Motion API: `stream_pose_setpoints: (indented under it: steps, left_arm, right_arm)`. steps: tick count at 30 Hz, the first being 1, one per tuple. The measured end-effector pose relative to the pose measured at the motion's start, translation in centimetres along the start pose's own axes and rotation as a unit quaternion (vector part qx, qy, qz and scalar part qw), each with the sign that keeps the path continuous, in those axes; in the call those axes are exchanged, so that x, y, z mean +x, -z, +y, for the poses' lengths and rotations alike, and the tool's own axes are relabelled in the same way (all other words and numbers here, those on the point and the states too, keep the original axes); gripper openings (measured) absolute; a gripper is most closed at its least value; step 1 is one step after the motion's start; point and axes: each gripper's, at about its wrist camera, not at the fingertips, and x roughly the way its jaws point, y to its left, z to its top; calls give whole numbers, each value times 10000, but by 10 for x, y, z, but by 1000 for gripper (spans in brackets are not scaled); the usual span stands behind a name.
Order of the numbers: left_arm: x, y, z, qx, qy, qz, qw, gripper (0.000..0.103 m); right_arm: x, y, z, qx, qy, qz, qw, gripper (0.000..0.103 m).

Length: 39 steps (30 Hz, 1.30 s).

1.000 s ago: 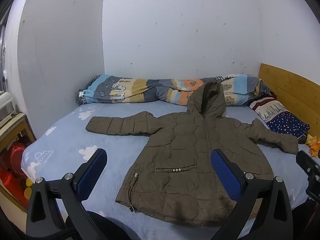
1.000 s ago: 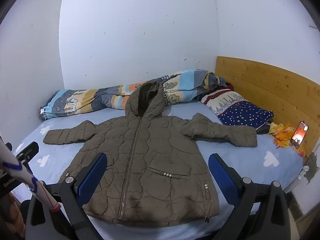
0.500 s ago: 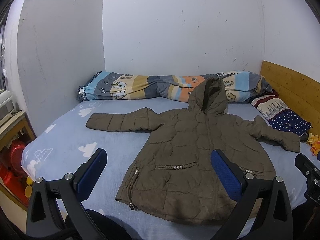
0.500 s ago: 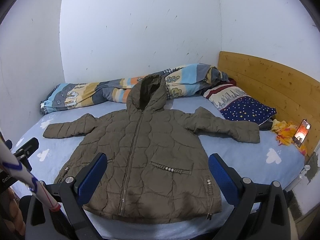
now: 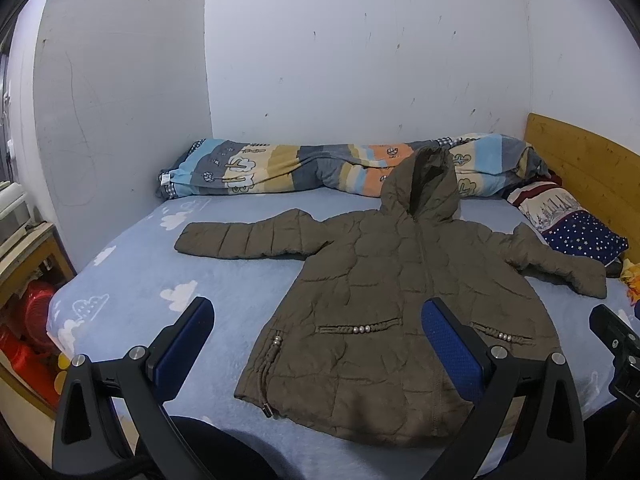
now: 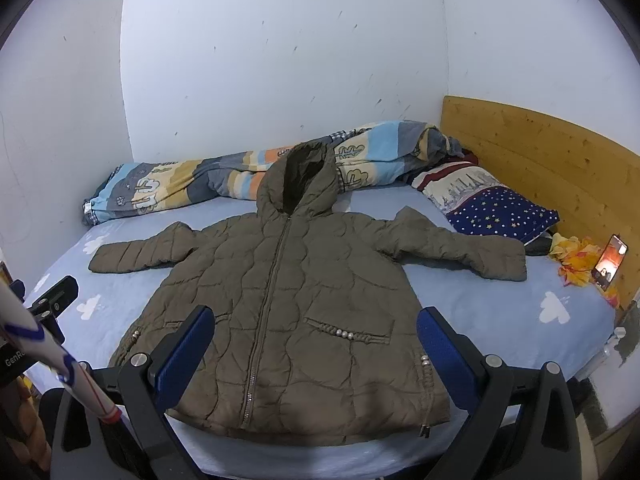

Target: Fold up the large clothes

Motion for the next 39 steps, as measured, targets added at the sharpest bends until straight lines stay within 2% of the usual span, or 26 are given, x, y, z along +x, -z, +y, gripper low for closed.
stream_pose_setpoints:
  steps: [19, 23, 25, 28, 30, 33, 34, 35, 36, 37, 39]
  left_arm:
    - [35, 2, -21, 340, 4, 320, 9989, 103]
    - [60, -19, -34, 547, 135, 162, 9983, 103]
    - [83, -37, -41, 634, 72, -82, 9979, 103]
    - [132, -57, -56, 794, -2, -126, 9968, 103]
    - [166, -60, -66, 884, -19, -54, 9961, 103]
    - [218, -46, -74, 941, -58, 37, 9955, 103]
    - [232, -39, -74, 975, -141, 136, 9950, 103]
    - [252, -33, -74, 1031, -318, 508, 9929, 103]
    - [260, -32, -72, 1021, -317, 682, 9919, 103]
    - [267, -34, -70, 944, -211, 798, 9921, 103]
    - [272, -37, -64, 815, -140, 788, 9935, 103]
  right_arm:
    - [41, 4, -11, -15, 35, 294, 9996, 102]
    - [57, -1, -24, 187, -217, 457, 9985, 102]
    - [70, -9, -47, 443, -168, 422, 9980, 102]
    - [97, -24, -95, 800, 94, 507, 9955, 102]
    - [118, -32, -139, 1322, 331, 633, 9886, 103]
    - [151, -36, -194, 1847, 665, 872, 9767, 102]
    - [163, -34, -214, 1991, 789, 924, 9724, 103]
    - [176, -33, -232, 2132, 863, 996, 9681, 102]
    - [190, -32, -253, 2328, 921, 1081, 9621, 102]
    - [200, -30, -273, 2455, 946, 1051, 9590, 102]
    - [218, -24, -310, 2667, 1003, 1099, 9522, 102]
